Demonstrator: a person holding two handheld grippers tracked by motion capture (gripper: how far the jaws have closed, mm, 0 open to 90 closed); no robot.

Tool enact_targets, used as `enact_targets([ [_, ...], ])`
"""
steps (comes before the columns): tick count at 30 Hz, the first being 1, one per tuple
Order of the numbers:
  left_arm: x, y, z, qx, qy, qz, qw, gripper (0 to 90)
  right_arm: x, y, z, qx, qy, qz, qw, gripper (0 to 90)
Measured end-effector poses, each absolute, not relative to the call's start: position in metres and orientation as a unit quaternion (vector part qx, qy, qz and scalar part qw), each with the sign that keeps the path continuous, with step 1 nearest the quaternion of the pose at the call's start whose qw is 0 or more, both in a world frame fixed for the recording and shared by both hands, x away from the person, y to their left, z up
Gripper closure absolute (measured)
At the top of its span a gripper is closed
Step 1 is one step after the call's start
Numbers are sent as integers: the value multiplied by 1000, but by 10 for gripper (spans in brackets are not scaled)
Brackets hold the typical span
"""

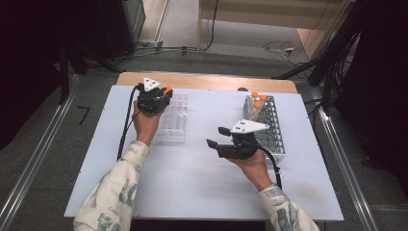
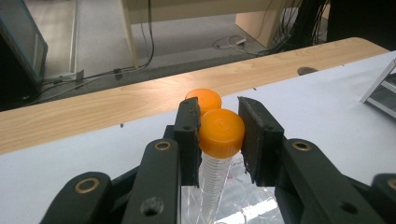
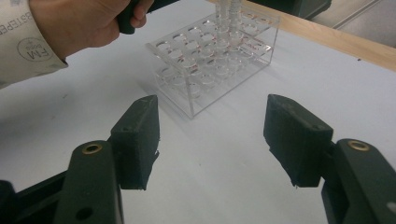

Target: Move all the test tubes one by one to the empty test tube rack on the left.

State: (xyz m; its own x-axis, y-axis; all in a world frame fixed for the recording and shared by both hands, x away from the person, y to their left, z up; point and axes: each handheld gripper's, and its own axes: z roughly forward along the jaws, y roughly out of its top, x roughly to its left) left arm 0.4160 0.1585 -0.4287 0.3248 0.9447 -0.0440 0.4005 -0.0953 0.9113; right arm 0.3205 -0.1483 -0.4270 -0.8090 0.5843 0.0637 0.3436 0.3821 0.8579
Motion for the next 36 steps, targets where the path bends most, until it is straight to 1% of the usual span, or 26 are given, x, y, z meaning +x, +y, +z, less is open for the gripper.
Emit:
enact_targets([
  [1,416,159,-429,676,498,300,453,693,320,-148,-427,283,821,480,125,345],
  [5,415,158,-430,677,499,295,454,596,321,-149,-426,283,821,480,126,345],
  [9,414,160,-430,679,498,274,465,540,320,-150,-426,285,819,482,127,345],
  [10,412,161,-430,678,499,273,465,516,320,-151,-426,285,819,482,127,345],
  [12,409,162,-429,677,503,269,466,440,321,-152,-425,286,819,480,129,345],
  [14,404,163,-429,674,505,265,469,390,320,-153,-424,289,817,482,130,345],
  [18,394,167,-430,668,507,255,480,322,321,-157,-423,292,815,483,133,345],
  [22,386,167,-432,673,509,238,481,247,321,-160,-422,295,814,482,136,345],
  [29,374,165,-434,679,502,218,489,174,323,-167,-421,304,809,483,141,344],
  [36,362,165,-435,672,498,209,507,129,325,-178,-416,317,801,484,155,329],
])
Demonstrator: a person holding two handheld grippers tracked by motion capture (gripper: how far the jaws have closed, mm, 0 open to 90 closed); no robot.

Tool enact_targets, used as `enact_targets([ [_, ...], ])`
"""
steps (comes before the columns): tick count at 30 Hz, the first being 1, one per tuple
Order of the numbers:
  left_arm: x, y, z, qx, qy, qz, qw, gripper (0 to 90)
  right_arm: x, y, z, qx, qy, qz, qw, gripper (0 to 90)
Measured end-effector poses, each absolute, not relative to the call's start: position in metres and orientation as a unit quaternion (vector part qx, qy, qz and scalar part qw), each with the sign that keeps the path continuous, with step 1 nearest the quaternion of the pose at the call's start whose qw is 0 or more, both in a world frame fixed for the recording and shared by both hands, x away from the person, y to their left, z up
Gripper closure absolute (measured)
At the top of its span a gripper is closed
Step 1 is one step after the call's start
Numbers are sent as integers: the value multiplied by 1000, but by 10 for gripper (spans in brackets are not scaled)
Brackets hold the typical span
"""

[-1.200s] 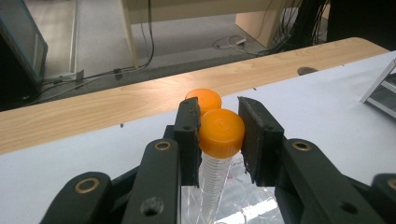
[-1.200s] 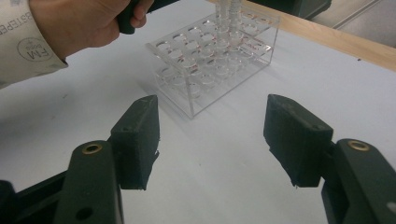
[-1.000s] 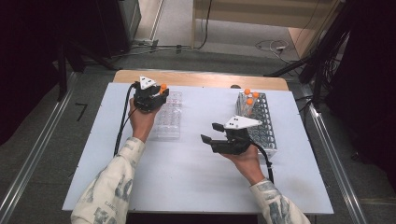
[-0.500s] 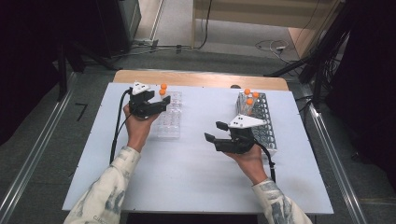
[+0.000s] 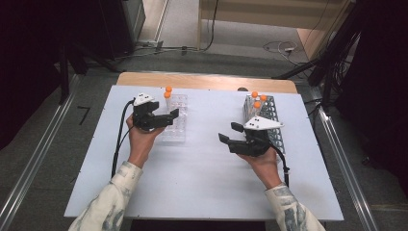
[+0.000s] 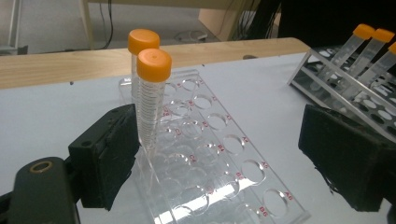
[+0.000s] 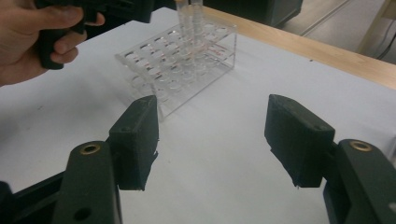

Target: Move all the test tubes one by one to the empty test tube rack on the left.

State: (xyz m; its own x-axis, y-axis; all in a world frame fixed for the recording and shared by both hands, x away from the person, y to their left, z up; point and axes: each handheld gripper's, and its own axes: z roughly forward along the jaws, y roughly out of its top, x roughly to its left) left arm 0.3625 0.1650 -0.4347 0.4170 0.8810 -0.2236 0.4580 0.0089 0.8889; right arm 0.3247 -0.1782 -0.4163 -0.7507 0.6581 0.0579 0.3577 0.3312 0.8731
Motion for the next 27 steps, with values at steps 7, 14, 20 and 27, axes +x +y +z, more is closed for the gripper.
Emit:
enact_targets([
  [7,353,165,-431,671,488,203,520,92,329,-199,-410,346,785,483,176,253],
  [14,344,167,-423,664,475,198,542,87,341,-228,-410,385,766,475,198,214],
  [20,342,165,-423,667,472,196,542,82,352,-247,-410,404,758,457,231,260],
  [27,343,164,-426,671,474,193,537,83,376,-261,-415,396,769,443,234,351],
])
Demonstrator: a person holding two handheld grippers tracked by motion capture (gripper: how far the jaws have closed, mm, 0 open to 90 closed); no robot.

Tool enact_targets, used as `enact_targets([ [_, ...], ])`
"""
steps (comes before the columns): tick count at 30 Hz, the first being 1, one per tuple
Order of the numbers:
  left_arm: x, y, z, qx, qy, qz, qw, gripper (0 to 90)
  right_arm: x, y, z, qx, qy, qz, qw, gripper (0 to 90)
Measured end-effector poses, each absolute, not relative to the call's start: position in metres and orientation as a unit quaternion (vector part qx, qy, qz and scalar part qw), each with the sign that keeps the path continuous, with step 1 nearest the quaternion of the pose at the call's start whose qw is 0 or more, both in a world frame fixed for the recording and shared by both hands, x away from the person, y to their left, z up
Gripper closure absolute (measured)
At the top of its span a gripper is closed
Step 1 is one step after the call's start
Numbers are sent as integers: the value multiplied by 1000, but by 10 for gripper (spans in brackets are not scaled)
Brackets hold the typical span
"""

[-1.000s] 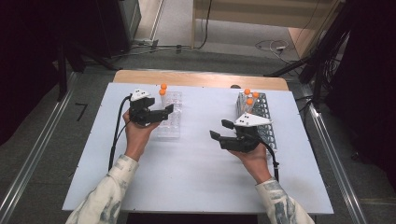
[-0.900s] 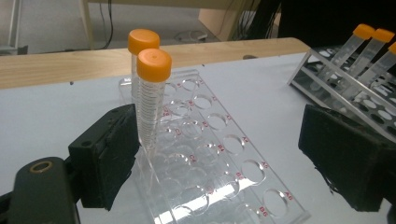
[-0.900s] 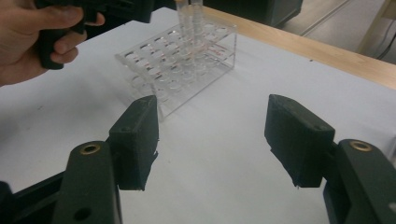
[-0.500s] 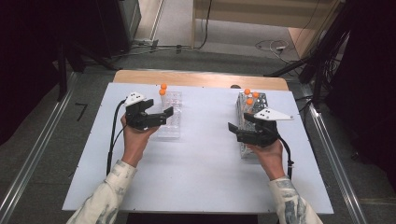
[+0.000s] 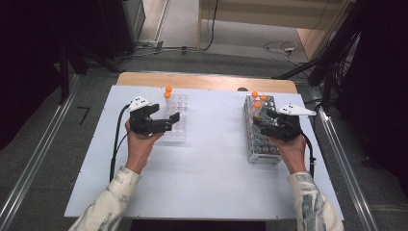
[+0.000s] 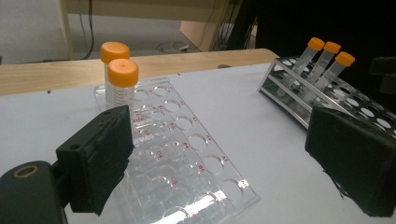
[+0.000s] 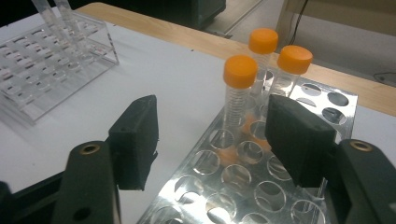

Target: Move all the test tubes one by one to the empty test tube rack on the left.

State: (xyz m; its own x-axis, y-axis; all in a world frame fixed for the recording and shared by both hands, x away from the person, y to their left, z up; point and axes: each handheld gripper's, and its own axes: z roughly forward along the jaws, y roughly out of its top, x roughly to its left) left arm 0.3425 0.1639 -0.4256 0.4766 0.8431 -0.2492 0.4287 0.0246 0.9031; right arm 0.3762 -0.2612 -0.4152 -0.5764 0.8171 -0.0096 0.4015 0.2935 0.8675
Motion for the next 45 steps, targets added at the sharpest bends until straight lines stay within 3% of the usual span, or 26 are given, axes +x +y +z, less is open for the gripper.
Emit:
enact_targets([
  [18,342,164,-427,672,473,191,536,86,423,-256,-427,396,794,405,221,544],
  [34,342,161,-428,676,472,190,533,87,438,-240,-430,393,823,346,221,691],
  [45,341,162,-427,676,470,188,536,87,434,-241,-425,388,815,366,226,711],
])
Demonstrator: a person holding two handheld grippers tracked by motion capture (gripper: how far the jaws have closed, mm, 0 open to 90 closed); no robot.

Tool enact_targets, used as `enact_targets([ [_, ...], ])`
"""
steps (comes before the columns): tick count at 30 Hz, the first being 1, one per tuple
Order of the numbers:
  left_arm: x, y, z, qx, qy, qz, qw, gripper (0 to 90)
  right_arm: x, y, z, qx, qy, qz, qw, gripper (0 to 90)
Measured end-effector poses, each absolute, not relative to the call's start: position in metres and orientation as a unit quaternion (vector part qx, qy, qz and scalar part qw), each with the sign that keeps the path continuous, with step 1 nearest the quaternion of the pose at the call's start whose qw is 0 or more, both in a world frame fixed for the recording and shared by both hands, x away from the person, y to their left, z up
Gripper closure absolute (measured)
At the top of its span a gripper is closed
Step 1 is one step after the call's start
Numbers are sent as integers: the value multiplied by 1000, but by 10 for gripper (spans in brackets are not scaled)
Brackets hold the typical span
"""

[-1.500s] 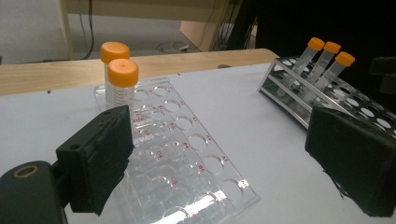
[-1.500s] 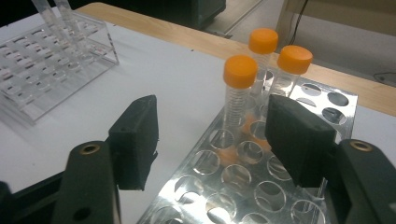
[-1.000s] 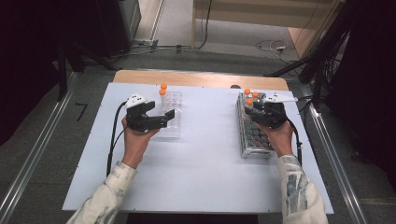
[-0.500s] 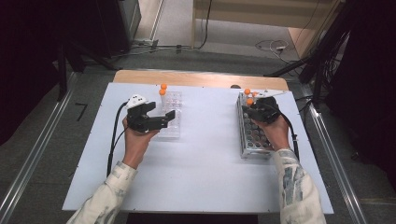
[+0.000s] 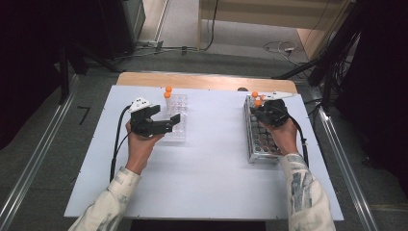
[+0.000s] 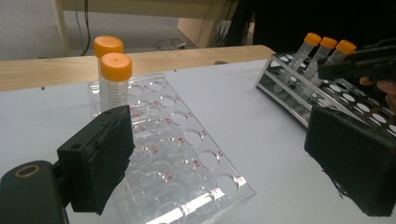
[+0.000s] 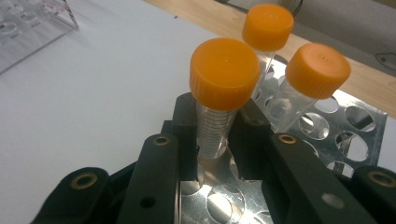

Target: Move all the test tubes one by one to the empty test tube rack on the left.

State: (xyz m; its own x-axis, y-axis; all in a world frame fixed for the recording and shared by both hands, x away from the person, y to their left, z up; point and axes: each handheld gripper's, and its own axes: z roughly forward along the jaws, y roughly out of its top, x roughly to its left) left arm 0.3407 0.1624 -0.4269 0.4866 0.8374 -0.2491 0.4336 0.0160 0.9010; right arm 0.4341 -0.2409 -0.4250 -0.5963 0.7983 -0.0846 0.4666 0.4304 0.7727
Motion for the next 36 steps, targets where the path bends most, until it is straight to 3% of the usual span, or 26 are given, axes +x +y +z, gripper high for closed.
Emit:
enact_targets([
  [20,339,159,-426,682,462,182,537,91,405,-252,-378,377,777,446,234,715],
  [36,332,150,-421,690,444,176,544,104,373,-187,-388,296,825,443,190,716],
])
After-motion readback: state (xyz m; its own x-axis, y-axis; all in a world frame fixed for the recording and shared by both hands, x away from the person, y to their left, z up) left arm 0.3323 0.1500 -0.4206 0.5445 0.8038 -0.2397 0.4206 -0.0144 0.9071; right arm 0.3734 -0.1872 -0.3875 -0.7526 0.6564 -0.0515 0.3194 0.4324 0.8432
